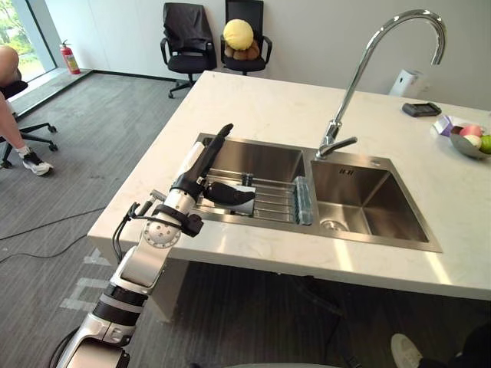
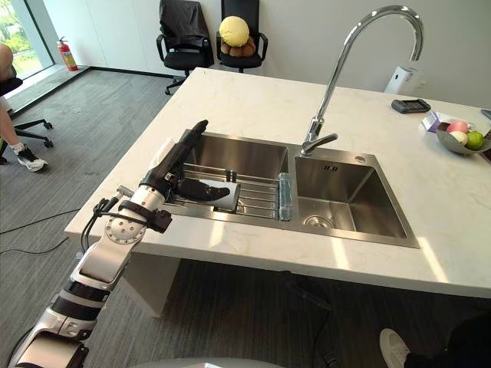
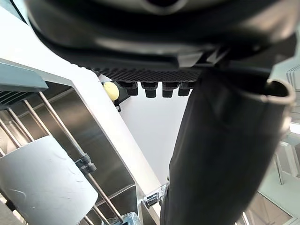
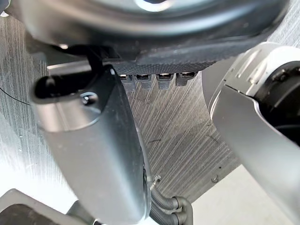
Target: Walk over to the sink, pick up the cup, carry it to the dishwasher, place the cup inside the dishwasher, then close the dishwasher door
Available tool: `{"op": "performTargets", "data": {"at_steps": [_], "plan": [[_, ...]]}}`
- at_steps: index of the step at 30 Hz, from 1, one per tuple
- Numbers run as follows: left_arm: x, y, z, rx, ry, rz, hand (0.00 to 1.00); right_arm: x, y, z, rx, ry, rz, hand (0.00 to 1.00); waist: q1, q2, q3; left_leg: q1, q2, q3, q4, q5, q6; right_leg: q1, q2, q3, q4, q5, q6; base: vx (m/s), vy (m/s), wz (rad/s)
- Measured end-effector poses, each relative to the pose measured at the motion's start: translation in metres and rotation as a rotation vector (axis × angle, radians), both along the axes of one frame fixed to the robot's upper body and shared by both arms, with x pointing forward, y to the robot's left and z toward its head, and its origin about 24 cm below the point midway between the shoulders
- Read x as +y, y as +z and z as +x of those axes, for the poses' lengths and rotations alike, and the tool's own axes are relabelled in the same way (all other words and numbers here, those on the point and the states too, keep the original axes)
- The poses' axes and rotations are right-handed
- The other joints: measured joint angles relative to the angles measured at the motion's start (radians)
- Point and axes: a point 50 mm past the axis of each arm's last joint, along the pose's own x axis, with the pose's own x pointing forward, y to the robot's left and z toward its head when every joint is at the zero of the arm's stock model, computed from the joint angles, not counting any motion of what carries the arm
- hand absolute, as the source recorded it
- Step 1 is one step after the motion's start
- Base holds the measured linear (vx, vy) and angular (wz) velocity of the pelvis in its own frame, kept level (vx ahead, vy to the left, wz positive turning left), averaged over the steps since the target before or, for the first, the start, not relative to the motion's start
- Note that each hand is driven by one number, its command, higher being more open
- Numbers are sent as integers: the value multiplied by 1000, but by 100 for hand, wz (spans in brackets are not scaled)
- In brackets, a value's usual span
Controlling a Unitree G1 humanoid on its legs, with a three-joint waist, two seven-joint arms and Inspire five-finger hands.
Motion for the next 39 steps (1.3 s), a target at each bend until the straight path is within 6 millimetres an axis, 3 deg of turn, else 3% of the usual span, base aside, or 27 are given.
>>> {"op": "performTargets", "data": {"at_steps": [4,9,14,17,27,39], "plan": [[3,1,3,-2,15,10,100,-6,2,-1,-15,-6,0,100,2,-4,1,0,4,6,0,2,0,-8,4,4,0,-9,-17,-45,-1,-5],[13,-8,8,38,51,38,100,-11,5,-3,-29,9,-2,100,4,-17,-1,5,13,18,0,9,-3,-13,8,6,-2,-8,-15,-3,-8,-9],[22,-16,18,88,113,41,100,4,0,1,23,41,25,100,-6,-21,-4,10,13,31,0,8,-3,-13,9,19,-5,2,-4,21,3,-7],[29,-28,21,136,161,19,100,30,-8,9,94,75,55,100,-27,-15,0,15,13,35,0,2,-7,-6,9,20,-15,1,-6,-2,0,-1],[34,-57,20,269,234,20,100,36,-12,12,184,101,-11,100,-50,5,13,24,13,55,5,-13,-16,4,11,25,-42,8,-13,32,-5,-6],[24,-56,27,341,181,172,100,27,-11,20,202,151,-75,100,-57,58,43,33,13,62,5,-20,-22,8,11,19,-59,21,-14,-8,-5,-4]]}}
